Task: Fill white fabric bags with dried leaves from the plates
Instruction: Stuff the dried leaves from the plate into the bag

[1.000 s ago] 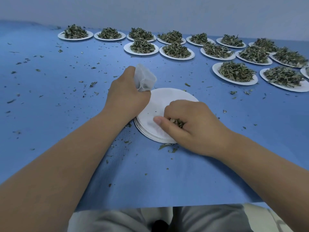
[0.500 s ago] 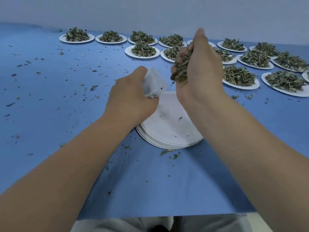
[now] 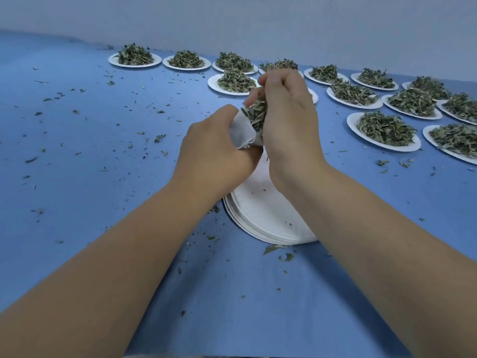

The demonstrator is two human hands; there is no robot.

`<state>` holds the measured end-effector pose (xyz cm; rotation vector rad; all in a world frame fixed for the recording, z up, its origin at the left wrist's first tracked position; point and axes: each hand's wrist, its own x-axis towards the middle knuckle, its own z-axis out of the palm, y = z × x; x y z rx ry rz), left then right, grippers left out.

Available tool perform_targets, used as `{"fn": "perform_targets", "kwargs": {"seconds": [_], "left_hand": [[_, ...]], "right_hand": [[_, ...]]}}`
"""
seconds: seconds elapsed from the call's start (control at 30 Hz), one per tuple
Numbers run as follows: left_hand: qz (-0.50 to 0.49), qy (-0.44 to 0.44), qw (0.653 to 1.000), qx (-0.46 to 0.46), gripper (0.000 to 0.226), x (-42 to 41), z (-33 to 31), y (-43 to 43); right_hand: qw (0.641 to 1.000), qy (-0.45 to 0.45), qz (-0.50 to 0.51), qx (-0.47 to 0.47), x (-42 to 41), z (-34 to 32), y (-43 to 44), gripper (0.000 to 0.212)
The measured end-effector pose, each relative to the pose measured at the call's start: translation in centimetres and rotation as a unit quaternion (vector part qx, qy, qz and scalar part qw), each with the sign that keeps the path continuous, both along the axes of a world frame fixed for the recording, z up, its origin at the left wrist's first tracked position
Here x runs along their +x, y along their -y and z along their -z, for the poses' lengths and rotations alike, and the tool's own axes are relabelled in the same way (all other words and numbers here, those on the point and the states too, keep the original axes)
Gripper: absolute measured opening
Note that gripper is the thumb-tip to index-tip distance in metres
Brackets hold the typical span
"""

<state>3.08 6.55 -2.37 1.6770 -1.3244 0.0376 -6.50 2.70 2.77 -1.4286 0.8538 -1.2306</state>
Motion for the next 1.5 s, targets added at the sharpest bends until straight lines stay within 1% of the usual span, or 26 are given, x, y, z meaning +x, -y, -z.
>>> {"fn": "perform_targets", "kwargs": {"seconds": [0.1,0.17,0.2,0.27,0.33,0.37,0.47,0.57,0.6,0.63,0.73,0.8,0.83,0.9,0.97,1.03,1.13,1.27,1.4,1.47,1.5], "left_hand": [[0.019,-0.010,1.000,-0.002,0.030,0.2,0.0,0.1],[0.038,-0.001,0.999,-0.006,0.029,0.0,0.0,-0.1],[0.044,0.008,0.999,-0.008,0.028,-0.1,0.0,-0.1],[0.050,0.020,0.999,0.002,0.020,-0.3,0.0,-0.1],[0.044,0.016,0.999,0.010,0.023,-0.2,-0.1,-0.1],[0.040,0.012,0.999,0.008,0.025,-0.1,-0.1,0.0],[0.015,0.007,1.000,0.001,0.022,0.6,0.1,0.0],[0.002,0.008,1.000,-0.011,0.029,0.8,-0.2,0.0],[0.002,0.007,1.000,-0.011,0.028,0.9,-0.4,0.0],[0.002,0.008,1.000,-0.005,0.027,1.0,-0.5,0.1],[0.019,0.035,0.999,0.031,0.023,1.3,-0.6,0.3],[0.042,0.066,0.996,0.041,0.021,1.3,-0.4,0.2],[0.049,0.080,0.995,0.040,0.024,1.2,-0.4,0.1],[0.049,0.107,0.993,0.033,0.029,1.1,-0.5,0.0],[0.046,0.133,0.990,0.025,0.029,1.0,-0.6,0.0],[0.042,0.159,0.986,0.022,0.028,0.9,-0.7,0.1],[0.035,0.180,0.983,0.012,0.024,0.8,-0.6,0.2],[0.038,0.179,0.983,-0.004,0.031,0.5,-0.8,0.1],[0.027,0.161,0.987,-0.001,0.028,0.7,-1.0,0.1],[0.031,0.168,0.985,-0.009,0.027,0.6,-1.0,0.2],[0.040,0.177,0.983,-0.014,0.022,0.4,-1.0,0.1]], "right_hand": [[0.997,-0.072,-0.007,-0.024,-0.2,0.1,0.4,0.019],[0.991,-0.126,-0.006,-0.036,-0.3,0.1,0.8,0.014],[0.988,-0.148,-0.003,-0.046,-0.3,0.2,1.0,0.017],[0.978,-0.184,0.018,-0.096,-0.2,0.4,1.2,0.030],[0.968,-0.195,0.034,-0.154,-0.3,0.5,1.1,0.039],[0.968,-0.187,0.029,-0.166,-0.4,0.5,1.2,0.041],[0.966,-0.180,0.003,-0.186,-1.0,0.3,1.3,0.048],[0.958,-0.202,-0.062,-0.196,-2.6,-0.1,1.6,0.057],[0.955,-0.209,-0.087,-0.194,-3.1,-0.5,1.6,0.056],[0.951,-0.217,-0.114,-0.188,-3.6,-0.8,1.7,0.050],[0.944,-0.230,-0.176,-0.156,-4.9,-1.4,2.5,0.018],[0.940,-0.240,-0.191,-0.149,-5.5,-1.3,2.6,0.024],[0.939,-0.238,-0.195,-0.151,-5.8,-1.2,2.6,0.026],[0.941,-0.235,-0.191,-0.150,-6.0,-1.0,2.5,0.022],[0.945,-0.229,-0.180,-0.147,-5.8,-0.8,2.3,0.019],[0.950,-0.223,-0.151,-0.160,-5.4,-0.5,2.2,0.020],[0.945,-0.234,-0.103,-0.203,-4.9,0.2,1.9,0.019],[0.918,-0.291,-0.078,-0.257,-5.3,0.0,1.5,0.014],[0.907,-0.316,-0.139,-0.239,-6.2,-0.4,1.6,0.012],[0.890,-0.340,-0.160,-0.259,-6.2,-0.3,1.3,0.015],[0.881,-0.358,-0.164,-0.263,-6.1,-0.2,1.2,0.015]]}}
